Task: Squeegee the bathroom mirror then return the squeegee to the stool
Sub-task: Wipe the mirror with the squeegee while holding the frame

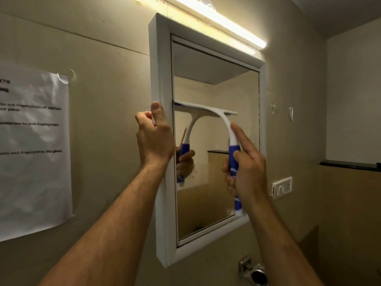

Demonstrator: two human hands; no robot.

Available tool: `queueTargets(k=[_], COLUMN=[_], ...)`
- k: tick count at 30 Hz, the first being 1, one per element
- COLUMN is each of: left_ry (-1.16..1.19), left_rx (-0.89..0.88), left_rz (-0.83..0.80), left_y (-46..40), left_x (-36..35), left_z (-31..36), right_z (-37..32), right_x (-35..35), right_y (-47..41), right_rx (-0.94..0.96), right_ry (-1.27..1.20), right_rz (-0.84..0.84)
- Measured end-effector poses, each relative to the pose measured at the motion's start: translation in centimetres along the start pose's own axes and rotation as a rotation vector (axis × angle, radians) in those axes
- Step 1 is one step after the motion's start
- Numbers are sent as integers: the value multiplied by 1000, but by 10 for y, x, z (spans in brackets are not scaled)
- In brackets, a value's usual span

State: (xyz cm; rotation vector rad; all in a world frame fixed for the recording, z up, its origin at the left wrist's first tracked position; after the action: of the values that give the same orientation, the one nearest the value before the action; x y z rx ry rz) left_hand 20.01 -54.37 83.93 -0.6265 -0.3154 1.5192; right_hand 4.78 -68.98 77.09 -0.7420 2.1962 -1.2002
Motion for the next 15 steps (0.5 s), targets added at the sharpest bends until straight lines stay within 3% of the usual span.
queueTargets(k=[8, 15], left_ry=[-39, -67], left_rx=[4, 7], left_rz=[-2, -22], left_y=[1, 4], left_x=[-2, -3], left_z=[-2, 1], right_z=[14, 24], right_x=[11, 14], right_y=[39, 66], right_rx=[-84, -130], right_ry=[-116, -118], right_rz=[-118, -95])
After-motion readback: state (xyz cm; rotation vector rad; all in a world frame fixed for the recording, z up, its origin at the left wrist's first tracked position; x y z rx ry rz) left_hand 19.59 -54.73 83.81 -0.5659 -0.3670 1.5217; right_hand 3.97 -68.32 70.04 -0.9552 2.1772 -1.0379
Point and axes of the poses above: each hand's wrist, its own y-axis away from the middle knuckle, its own x-axis out of the back of the hand, z = x × y, the point moved 7 cm from there along -y, towards the middle knuckle, and after that the axes turned 15 degrees about x, right-handed, at the moved point
